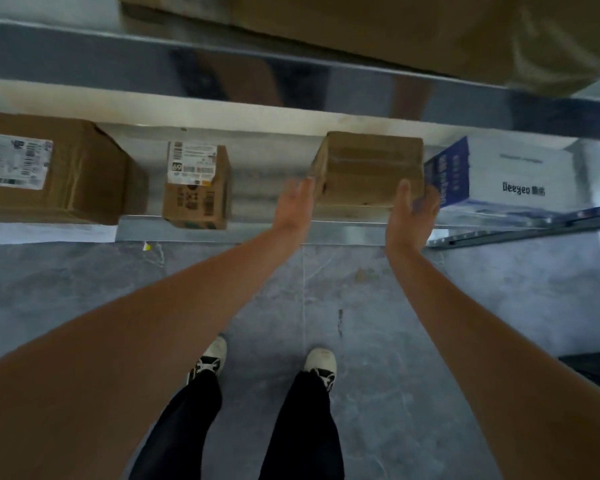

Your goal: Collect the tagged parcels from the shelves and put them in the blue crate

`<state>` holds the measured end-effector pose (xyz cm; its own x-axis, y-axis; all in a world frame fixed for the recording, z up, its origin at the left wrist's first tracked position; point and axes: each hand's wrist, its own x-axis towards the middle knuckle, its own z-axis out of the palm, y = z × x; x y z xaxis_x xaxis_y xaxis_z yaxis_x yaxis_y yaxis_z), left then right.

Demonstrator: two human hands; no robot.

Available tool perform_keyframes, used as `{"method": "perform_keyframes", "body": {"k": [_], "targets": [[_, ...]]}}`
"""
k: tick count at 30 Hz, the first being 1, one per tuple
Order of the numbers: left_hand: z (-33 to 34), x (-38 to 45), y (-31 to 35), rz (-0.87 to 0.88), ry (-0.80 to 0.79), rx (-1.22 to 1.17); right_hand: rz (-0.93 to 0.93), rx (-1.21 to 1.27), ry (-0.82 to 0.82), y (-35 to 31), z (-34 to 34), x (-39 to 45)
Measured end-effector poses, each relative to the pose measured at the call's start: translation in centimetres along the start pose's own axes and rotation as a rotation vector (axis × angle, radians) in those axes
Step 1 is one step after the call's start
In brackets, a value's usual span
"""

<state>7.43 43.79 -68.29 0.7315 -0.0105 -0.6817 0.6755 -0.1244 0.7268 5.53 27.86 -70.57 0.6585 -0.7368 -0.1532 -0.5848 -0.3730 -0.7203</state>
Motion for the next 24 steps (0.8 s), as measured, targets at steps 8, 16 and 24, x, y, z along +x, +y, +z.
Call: {"method": "perform_keyframes", "body": {"k": [8,16,24], "targets": [[4.8,2.4,1.1,-0.226,-0.04,-0.253,0.345,0.215,-0.431,2.8,-1.1,8.3],[5.6,-0.9,0.4,-0.113,0.167,-0.286,0.231,0.211,-0.583,3.8,-3.5,5.8],[4.6,-4.1,0.1,-0.127,0.262,-0.416,0.302,0.358,-0.537,2.4,-7.2,3.1]]}}
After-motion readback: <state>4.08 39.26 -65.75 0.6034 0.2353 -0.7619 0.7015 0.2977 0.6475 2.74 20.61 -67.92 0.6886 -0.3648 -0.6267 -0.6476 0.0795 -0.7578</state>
